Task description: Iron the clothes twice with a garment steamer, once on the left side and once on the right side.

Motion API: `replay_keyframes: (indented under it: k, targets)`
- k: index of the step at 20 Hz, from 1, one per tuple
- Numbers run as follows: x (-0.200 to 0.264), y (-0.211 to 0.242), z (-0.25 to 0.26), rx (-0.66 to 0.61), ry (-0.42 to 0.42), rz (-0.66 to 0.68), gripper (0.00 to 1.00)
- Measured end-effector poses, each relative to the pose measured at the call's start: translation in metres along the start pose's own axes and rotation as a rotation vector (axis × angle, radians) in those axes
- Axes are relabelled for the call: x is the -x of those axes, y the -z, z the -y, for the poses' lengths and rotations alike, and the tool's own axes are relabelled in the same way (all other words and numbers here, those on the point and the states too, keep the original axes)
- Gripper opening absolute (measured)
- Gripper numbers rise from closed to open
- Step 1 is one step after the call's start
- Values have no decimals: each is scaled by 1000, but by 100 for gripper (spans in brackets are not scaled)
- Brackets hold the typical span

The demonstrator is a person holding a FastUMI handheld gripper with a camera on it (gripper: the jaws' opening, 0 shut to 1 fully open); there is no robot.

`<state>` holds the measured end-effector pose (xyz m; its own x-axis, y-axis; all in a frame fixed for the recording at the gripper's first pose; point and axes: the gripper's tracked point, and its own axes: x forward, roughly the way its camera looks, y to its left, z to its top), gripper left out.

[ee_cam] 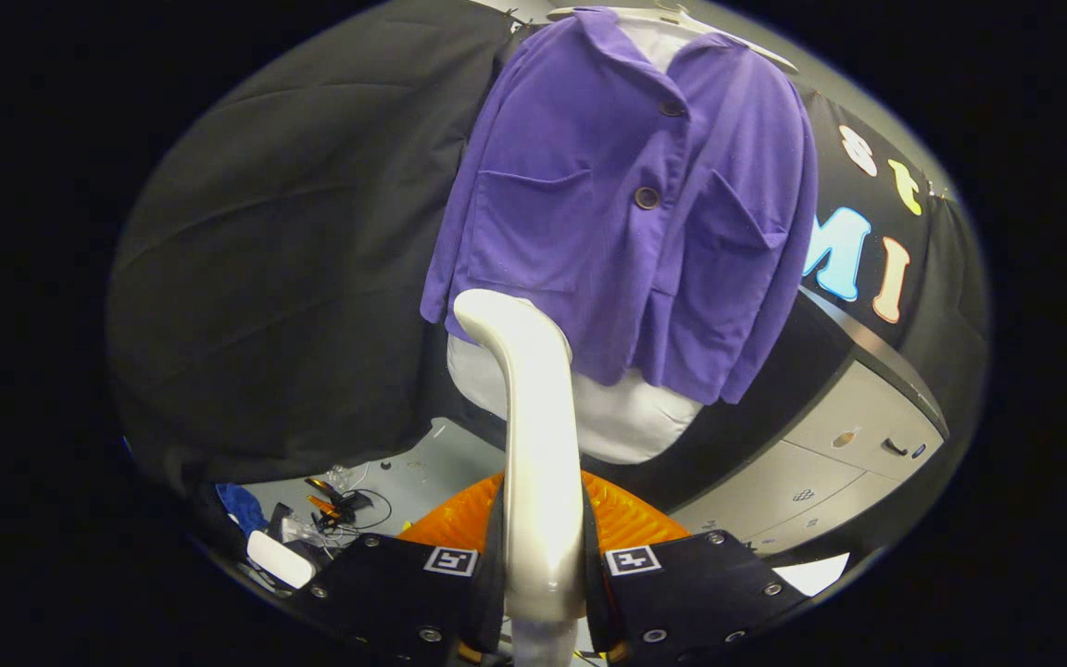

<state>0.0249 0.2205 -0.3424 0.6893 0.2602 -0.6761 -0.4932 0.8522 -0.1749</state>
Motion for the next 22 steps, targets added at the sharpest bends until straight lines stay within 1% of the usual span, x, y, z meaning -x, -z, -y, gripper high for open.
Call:
replay_keyframes:
  k: [3, 6, 10, 13, 15, 22]
  targets:
    - [46, 10, 35, -51, -9, 7, 36]
    - [78, 11, 85, -96, 10, 16, 36]
    - [124, 3, 152, -182, 92, 117, 36]
    - [145, -1, 189, -243, 134, 150, 36]
    - [155, -7, 215, -257, 187, 167, 36]
    - [197, -55, 276, -361, 343, 309, 36]
